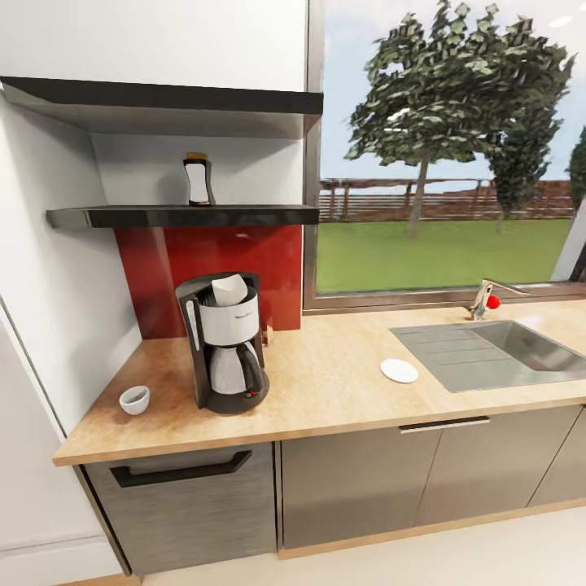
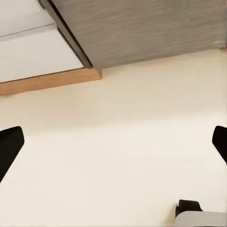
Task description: Set up a coffee station on the kitchen countertop: keep the coffee maker on the countertop, move the bottle of coffee from the kitchen shelf to the counter next to the coffee maker, place a paper coffee filter on top of the coffee maker, put the saucer next to the coffee maker with the coffee cup on the saucer, and place the electric kettle next to the coffee maker.
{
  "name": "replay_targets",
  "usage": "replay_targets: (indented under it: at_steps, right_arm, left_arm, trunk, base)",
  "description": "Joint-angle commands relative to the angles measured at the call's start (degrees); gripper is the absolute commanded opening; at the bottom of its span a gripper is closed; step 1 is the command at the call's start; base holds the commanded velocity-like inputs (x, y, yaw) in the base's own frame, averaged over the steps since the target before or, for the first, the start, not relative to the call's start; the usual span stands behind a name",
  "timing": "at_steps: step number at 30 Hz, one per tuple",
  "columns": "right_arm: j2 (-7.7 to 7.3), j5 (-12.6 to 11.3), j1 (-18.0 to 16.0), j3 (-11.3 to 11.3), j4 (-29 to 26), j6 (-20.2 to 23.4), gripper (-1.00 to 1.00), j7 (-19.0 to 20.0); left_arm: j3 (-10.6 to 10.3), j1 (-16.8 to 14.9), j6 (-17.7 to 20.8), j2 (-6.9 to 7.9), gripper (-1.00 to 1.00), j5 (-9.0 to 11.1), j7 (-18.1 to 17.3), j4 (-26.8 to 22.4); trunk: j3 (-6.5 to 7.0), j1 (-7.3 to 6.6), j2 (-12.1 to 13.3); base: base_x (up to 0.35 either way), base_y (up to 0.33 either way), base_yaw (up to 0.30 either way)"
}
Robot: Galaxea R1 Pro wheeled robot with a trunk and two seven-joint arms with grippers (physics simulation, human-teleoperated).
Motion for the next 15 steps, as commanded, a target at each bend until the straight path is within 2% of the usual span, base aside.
replay_targets:
  at_steps: [1, 8, 11, 15]
  right_arm:
    - [0.02, 0.6, 0.0, -0.4, -0.1, 0.1, 1.00, 0.3]
    - [-0.23, 0.6, 0.0, -0.4, -0.9, 0.1, 1.00, 0.3]
    - [-0.30, 0.5, 0.0, -0.4, -1.6, 0.1, 1.00, 0.3]
    - [-0.32, 0.5, 0.0, -0.5, -2.0, 0.1, 1.00, 0.3]
  left_arm:
    - [0.1, 0.0, -1.3, -0.06, 1.00, -0.2, 0.2, -2.8]
    - [-0.1, 0.0, -3.8, -0.76, 1.00, 0.0, -0.2, -10.3]
    - [-0.2, 0.0, -4.3, -1.68, 1.00, 0.0, -0.3, -13.5]
    - [-0.3, 0.0, -4.6, -2.27, 1.00, 0.1, -0.3, -18.8]
  trunk:
    - [0.00, 0.02, 0.0]
    - [0.00, 0.02, 0.0]
    - [0.00, 0.02, 0.0]
    - [0.00, 0.02, 0.0]
  base:
    - [-0.176, 0.000, 0.000]
    - [-0.293, 0.000, 0.021]
    - [-0.206, 0.000, 0.186]
    - [-0.054, 0.000, 0.253]
